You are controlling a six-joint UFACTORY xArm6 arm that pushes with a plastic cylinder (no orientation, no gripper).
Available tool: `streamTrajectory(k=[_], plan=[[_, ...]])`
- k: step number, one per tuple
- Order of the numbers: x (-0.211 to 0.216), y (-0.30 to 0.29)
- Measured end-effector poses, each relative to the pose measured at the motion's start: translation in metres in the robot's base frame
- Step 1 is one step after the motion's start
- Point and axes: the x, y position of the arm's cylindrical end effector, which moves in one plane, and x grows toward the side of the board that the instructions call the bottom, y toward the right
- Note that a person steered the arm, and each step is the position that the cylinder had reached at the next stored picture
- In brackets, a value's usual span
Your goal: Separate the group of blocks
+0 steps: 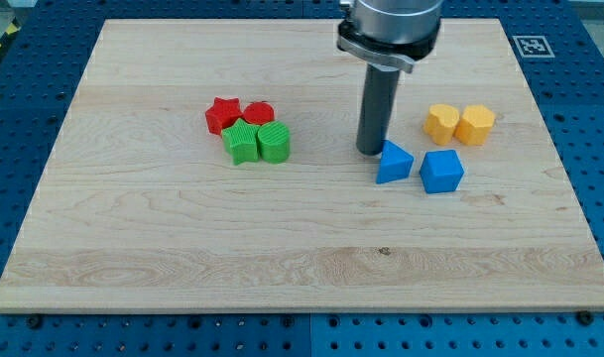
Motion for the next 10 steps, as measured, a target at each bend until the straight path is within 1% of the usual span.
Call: streamTrajectory(k=[1,2,3,4,5,6,7,8,9,10], plan=[[0.008,0.018],[0.007,0.018],[-0.009,0.014],[-0.016,-0.028],[-0.025,-0.044],[-0.026,-0.070],[-0.025,-0.117],[-0.025,-0.148],[-0.025,-0.160],[-0.024,-0.184]])
